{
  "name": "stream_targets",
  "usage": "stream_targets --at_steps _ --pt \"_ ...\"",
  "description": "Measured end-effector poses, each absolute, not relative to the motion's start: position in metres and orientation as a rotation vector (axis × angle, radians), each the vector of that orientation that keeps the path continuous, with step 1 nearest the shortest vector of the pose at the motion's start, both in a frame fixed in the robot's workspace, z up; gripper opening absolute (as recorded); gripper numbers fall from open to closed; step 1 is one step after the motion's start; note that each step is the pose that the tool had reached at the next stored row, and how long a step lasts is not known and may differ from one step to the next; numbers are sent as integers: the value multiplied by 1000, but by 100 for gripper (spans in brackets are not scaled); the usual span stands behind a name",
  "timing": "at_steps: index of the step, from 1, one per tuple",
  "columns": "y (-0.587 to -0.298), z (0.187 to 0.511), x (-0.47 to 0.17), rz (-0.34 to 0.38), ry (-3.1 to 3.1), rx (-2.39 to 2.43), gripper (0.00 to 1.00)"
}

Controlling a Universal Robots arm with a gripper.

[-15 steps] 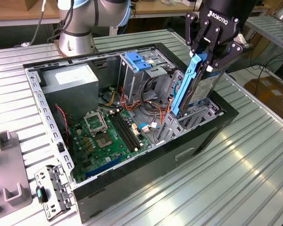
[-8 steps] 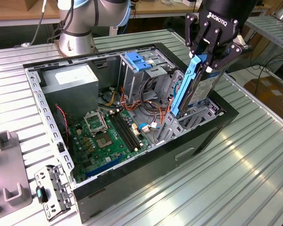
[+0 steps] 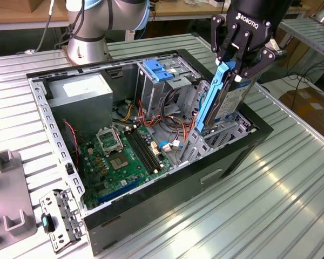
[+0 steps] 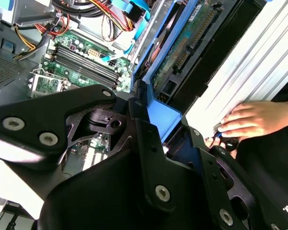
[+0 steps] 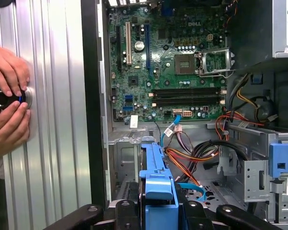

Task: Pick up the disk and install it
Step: 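Insert the disk into the insertion slot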

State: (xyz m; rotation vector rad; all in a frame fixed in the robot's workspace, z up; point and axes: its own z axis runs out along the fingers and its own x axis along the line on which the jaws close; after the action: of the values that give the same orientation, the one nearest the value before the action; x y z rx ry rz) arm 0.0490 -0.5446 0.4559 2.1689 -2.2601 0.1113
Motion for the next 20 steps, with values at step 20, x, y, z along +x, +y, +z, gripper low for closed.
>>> stream_targets --at_steps 20 --pt "-545 448 51 109 -2241 2187 37"
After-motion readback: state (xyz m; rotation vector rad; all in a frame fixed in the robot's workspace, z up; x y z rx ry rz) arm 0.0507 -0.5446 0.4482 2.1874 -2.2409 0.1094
